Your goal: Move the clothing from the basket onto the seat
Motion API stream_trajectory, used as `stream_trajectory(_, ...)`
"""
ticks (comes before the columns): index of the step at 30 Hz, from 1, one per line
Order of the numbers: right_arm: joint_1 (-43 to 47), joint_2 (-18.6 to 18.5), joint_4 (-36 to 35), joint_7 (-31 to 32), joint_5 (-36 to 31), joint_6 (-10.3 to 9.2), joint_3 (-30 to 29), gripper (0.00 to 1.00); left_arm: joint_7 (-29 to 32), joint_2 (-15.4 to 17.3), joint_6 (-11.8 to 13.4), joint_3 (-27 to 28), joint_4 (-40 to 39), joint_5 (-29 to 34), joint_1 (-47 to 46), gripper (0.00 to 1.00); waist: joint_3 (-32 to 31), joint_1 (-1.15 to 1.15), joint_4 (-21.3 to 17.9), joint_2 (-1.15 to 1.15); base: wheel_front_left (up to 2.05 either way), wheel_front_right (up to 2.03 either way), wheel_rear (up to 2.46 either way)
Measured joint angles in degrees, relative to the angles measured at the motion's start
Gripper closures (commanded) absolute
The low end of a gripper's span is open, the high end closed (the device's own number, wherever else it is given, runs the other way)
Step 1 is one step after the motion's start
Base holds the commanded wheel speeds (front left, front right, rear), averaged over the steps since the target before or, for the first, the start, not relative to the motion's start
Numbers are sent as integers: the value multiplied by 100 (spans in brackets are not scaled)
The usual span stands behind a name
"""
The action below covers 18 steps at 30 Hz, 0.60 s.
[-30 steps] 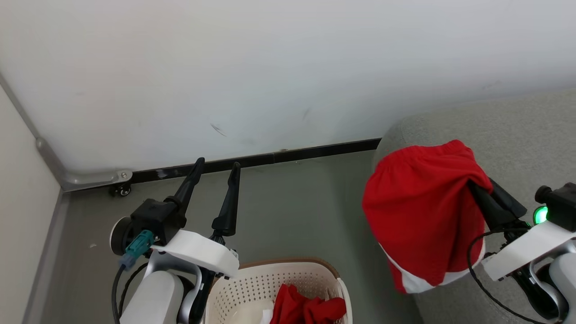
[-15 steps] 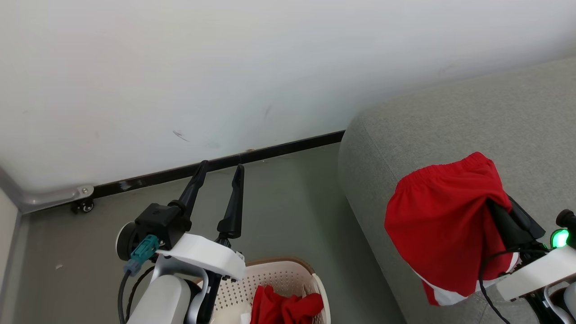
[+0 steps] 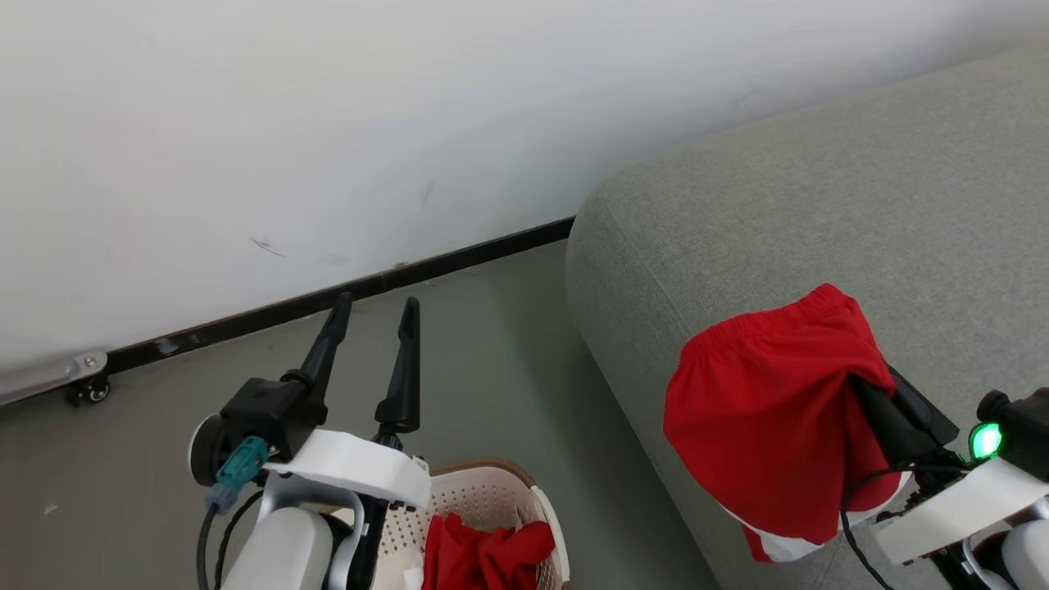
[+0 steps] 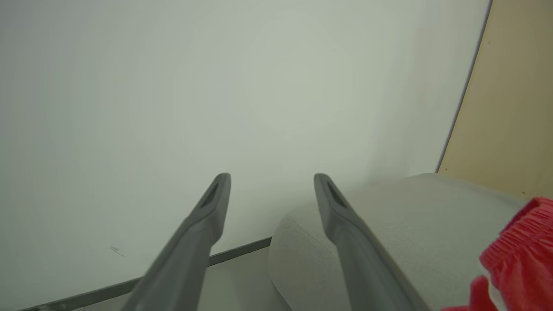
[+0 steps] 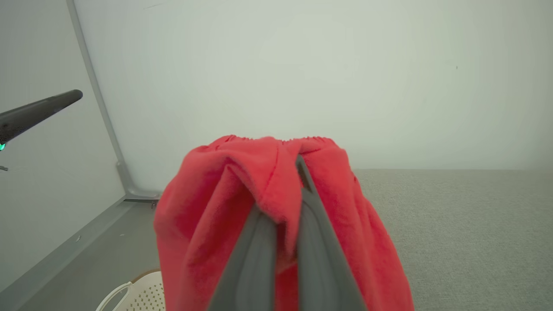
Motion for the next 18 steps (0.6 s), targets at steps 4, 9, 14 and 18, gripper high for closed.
stream_trajectory(4,-86,-11,-31,121,-45,0,62,100,-5,30,60,132,-159,10,38,0,89,0,-72,0,0,0,0)
stream_trajectory(9,-666,-71,-18,248,-57,0,-5,100,-5,129,153,277,-400,136,112,0,221,0,-87,0,0,0,0)
stream_trajectory(14,-1252,-212,40,404,-149,0,-156,100,-14,261,240,464,-649,218,170,0,357,0,-44,0,0,0,0)
stream_trajectory(18,-1707,-332,234,508,-148,0,-350,100,-48,356,258,545,-847,267,276,0,474,0,13,0,0,0,0)
